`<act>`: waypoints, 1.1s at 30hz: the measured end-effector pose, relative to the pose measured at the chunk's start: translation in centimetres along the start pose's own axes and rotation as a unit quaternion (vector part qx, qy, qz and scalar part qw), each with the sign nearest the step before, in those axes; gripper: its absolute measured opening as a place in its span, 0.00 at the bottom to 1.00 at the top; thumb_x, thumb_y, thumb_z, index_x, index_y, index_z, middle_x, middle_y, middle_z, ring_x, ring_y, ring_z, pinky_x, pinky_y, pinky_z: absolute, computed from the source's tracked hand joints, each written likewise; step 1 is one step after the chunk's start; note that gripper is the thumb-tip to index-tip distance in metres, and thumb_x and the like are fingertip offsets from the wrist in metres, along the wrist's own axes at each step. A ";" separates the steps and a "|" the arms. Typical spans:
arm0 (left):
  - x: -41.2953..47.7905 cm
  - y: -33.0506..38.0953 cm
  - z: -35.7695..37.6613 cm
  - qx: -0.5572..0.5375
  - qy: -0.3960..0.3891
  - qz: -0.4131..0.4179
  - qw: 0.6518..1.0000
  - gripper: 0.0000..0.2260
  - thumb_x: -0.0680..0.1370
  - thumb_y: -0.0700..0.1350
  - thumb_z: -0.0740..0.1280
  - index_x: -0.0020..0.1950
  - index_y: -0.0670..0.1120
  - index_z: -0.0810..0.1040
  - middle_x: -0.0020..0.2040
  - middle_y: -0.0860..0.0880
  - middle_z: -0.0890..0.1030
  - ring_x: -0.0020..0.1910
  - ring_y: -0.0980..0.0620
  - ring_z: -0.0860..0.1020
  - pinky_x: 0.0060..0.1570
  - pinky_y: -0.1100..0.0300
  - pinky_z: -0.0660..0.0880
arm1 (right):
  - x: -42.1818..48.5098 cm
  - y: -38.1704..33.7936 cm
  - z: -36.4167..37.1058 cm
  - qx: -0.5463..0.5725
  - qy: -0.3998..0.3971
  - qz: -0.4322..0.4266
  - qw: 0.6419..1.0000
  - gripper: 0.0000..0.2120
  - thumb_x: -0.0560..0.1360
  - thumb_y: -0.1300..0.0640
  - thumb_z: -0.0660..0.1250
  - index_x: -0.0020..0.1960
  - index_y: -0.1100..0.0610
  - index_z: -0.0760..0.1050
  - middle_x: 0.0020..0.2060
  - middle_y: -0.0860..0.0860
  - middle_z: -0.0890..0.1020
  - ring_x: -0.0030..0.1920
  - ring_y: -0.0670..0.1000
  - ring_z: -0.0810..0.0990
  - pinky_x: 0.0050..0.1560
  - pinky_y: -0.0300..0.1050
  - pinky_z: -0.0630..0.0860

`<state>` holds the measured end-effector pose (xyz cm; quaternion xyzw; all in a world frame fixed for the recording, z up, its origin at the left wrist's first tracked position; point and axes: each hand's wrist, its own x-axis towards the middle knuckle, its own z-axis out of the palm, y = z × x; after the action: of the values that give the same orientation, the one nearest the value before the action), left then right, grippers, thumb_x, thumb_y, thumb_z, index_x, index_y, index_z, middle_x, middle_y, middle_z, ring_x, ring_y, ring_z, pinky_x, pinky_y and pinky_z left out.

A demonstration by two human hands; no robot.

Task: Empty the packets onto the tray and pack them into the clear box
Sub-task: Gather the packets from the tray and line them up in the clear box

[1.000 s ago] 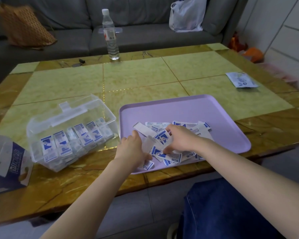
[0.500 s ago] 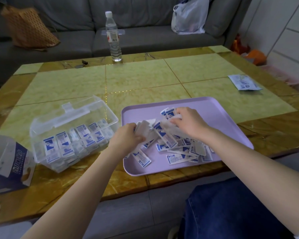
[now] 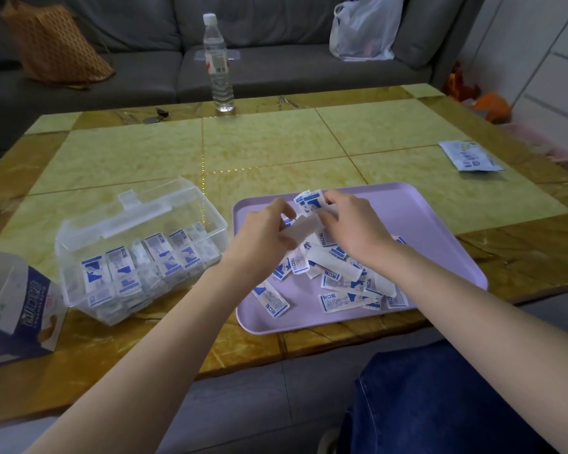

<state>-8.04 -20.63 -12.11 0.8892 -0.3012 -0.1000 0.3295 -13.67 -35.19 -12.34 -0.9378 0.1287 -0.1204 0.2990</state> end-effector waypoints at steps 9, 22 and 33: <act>0.1 0.2 0.2 0.056 0.051 0.060 0.995 0.04 0.75 0.37 0.63 0.39 0.42 0.74 0.35 0.48 0.73 0.36 0.46 0.70 0.35 0.54 0.66 | 0.4 -0.8 -0.6 0.040 0.010 0.038 0.998 0.07 0.77 0.58 0.65 0.54 0.58 0.76 0.48 0.56 0.81 0.43 0.55 0.78 0.41 0.48 0.74; -0.7 0.2 1.5 0.071 0.074 0.100 0.990 0.07 0.76 0.38 0.64 0.42 0.45 0.67 0.43 0.47 0.71 0.40 0.45 0.70 0.36 0.52 0.65 | -0.3 -1.1 0.4 0.292 -0.126 0.171 0.933 0.13 0.79 0.62 0.58 0.43 0.62 0.79 0.41 0.61 0.84 0.41 0.54 0.84 0.42 0.44 0.82; -0.9 -0.2 1.6 0.090 0.088 0.090 0.988 0.06 0.74 0.40 0.68 0.49 0.45 0.76 0.42 0.51 0.70 0.42 0.45 0.74 0.35 0.55 0.66 | -0.7 -0.8 -0.2 0.362 -0.223 0.168 0.889 0.08 0.76 0.58 0.67 0.49 0.64 0.79 0.40 0.56 0.83 0.42 0.51 0.83 0.45 0.41 0.81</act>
<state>-9.25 -20.83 -13.48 0.8900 -0.3576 0.0366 0.2806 -14.25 -34.44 -11.81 -0.7308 0.1619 0.1059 0.6546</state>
